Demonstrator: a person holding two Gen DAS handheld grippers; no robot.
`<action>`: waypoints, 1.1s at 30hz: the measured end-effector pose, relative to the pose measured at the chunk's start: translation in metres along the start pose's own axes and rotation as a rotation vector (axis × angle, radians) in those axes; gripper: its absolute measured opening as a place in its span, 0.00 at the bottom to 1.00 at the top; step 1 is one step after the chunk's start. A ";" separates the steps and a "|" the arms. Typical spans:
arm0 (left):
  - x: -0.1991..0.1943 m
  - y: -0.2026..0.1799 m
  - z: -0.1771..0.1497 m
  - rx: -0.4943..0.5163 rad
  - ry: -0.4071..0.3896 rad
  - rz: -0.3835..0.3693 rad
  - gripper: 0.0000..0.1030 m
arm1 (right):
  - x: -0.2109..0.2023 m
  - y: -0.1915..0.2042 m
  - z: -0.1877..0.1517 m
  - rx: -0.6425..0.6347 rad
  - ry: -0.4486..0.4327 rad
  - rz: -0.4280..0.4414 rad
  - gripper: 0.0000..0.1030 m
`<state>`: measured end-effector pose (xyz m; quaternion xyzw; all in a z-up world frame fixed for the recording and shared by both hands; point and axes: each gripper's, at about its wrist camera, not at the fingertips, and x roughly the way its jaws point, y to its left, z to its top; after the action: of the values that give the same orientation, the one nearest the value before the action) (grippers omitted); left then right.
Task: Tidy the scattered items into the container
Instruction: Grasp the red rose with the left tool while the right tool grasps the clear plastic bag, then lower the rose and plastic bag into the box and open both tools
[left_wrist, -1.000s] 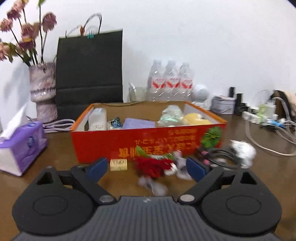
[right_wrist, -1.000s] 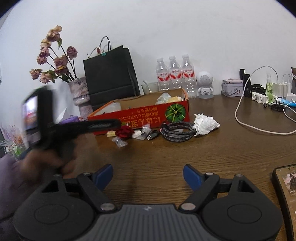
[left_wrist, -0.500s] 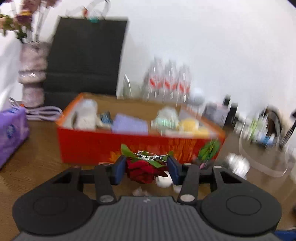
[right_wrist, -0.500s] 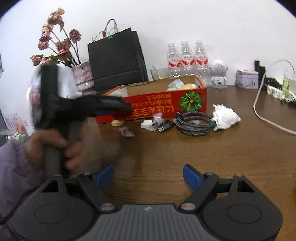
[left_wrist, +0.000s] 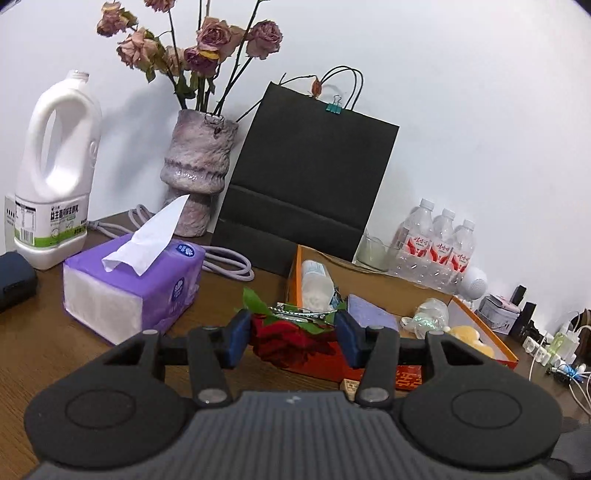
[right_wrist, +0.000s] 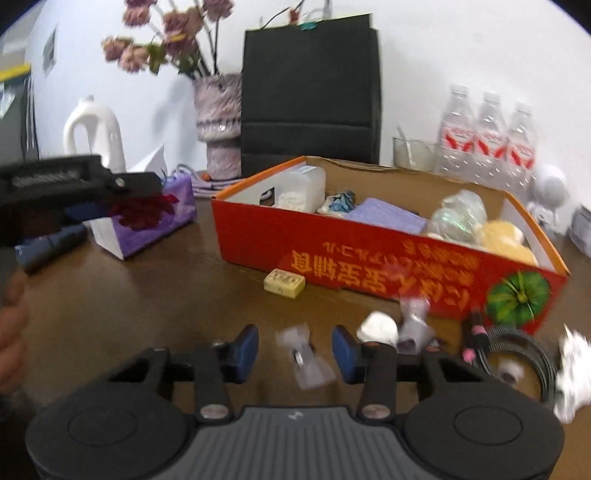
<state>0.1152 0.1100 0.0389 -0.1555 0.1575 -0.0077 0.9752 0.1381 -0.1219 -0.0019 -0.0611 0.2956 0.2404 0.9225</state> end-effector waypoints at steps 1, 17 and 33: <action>0.001 0.002 0.001 -0.004 0.003 0.002 0.49 | 0.006 0.002 0.001 -0.017 0.019 0.004 0.41; -0.088 -0.069 -0.046 0.030 0.029 -0.019 0.49 | -0.119 -0.009 -0.042 0.140 -0.167 -0.106 0.13; -0.191 -0.118 -0.074 0.145 -0.066 -0.088 0.49 | -0.224 0.007 -0.077 0.148 -0.311 -0.067 0.14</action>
<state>-0.0856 -0.0124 0.0664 -0.0913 0.1174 -0.0570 0.9872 -0.0641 -0.2269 0.0638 0.0350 0.1639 0.1937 0.9666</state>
